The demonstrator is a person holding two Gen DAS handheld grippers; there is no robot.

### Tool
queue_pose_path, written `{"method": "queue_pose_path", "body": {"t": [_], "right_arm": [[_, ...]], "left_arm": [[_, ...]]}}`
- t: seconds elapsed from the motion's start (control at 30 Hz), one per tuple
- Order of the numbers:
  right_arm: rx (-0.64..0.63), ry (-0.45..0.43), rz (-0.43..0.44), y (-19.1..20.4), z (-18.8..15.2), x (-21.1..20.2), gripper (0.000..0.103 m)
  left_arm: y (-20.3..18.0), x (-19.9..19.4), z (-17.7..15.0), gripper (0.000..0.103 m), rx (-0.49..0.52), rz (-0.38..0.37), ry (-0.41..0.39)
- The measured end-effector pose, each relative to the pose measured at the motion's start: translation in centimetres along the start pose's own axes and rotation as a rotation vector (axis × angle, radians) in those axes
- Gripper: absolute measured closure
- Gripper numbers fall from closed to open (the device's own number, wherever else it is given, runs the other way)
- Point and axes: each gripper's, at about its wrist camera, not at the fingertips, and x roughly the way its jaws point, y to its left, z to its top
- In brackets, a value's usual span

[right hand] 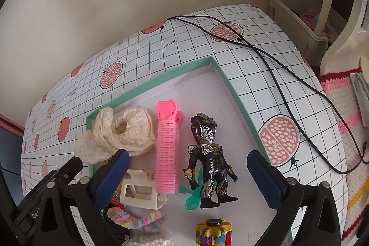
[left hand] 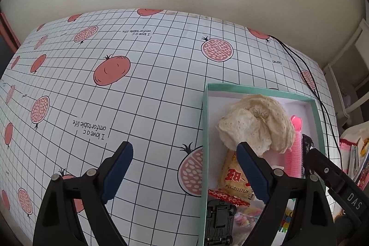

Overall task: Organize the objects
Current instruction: 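Lift both open tools up away from the tray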

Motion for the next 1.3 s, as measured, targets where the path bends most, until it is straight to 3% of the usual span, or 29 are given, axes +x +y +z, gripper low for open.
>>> {"method": "queue_pose_path", "body": {"t": [0.73,0.93,1.13,1.3], "right_arm": [[-0.007,0.000,-0.012,0.3,-0.3,-0.2,0.000],[0.003,-0.018,-0.023,0.2,-0.8,-2.3,0.000],[-0.026,-0.064,-0.032,1.1,-2.1,-6.0,0.000],[-0.048,-0.080,-0.055,1.4,-4.2,-7.9,0.000]], "left_arm": [[0.0,-0.8,0.1,0.011,-0.001,0.008,-0.016],[1.0,-2.4,-0.6,0.012,-0.018,0.026,-0.018],[1.7,-5.1,-2.2,0.012,0.036,0.082,-0.053],[2.4,-7.8,-3.4,0.012,0.048,0.064,-0.093]]}}
